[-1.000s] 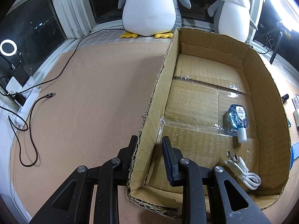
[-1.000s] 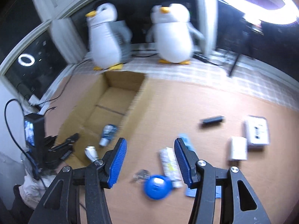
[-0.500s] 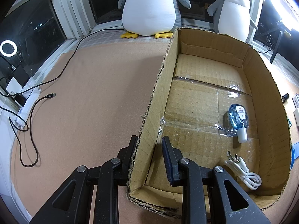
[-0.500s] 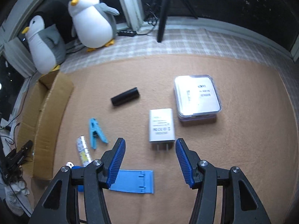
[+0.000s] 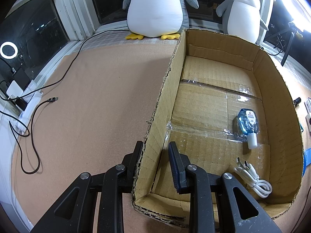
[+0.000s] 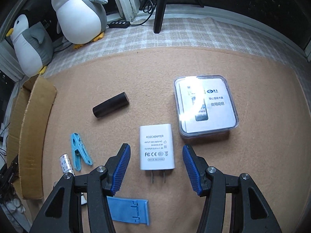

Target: Organize rigid objects

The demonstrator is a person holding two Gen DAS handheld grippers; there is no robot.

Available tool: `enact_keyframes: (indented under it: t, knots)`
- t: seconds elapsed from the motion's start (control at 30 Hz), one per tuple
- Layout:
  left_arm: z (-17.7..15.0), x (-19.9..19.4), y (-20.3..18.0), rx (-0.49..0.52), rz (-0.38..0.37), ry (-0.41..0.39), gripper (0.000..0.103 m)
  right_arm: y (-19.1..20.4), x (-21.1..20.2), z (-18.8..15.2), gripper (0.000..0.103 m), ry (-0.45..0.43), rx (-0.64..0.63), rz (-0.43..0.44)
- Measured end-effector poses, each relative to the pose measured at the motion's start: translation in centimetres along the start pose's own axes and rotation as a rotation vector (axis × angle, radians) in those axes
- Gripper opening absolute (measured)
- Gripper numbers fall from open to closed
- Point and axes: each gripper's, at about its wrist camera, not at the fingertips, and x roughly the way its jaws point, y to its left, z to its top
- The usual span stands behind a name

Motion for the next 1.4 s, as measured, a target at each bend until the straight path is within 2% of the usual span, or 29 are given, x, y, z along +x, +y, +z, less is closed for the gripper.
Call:
enact_keyframes:
  t: [0.3,0.37,0.5,0.8,1.0,1.23,1.4]
  knots:
    - [0.0,0.1,0.1,0.003,0.000,0.000,0.028,0.1,0.9,0.4,0.050,0.031,-0.006,-0.022]
    - [0.0,0.1,0.2,0.003,0.000,0.000,0.028,0.1,1.0,0.4,0.046,0.036,-0.010,-0.029]
    - [0.1,0.1,0.1,0.003,0.001,0.000,0.028,0.0,1.0,0.4,0.032,0.041,-0.016,-0.034]
    - [0.1,0.1,0.1,0.002,0.000,0.000,0.028,0.6,0.0,-0.6,0.032,0.041,-0.035,-0.010]
    - [0.1,0.1,0.1,0.003,0.001,0.000,0.028,3.4,-2.9,-1.2,0.032,-0.006,-0.091,0.037]
    - [0.1,0.1,0.1,0.002,0.000,0.000,0.028,9.1,-6.8,-0.7,0.032,-0.079,-0.193,0.110]
    - [0.1,0.1,0.1,0.002,0.000,0.000,0.028,13.1,-8.1,-0.3,0.032,-0.104,-0.261,0.152]
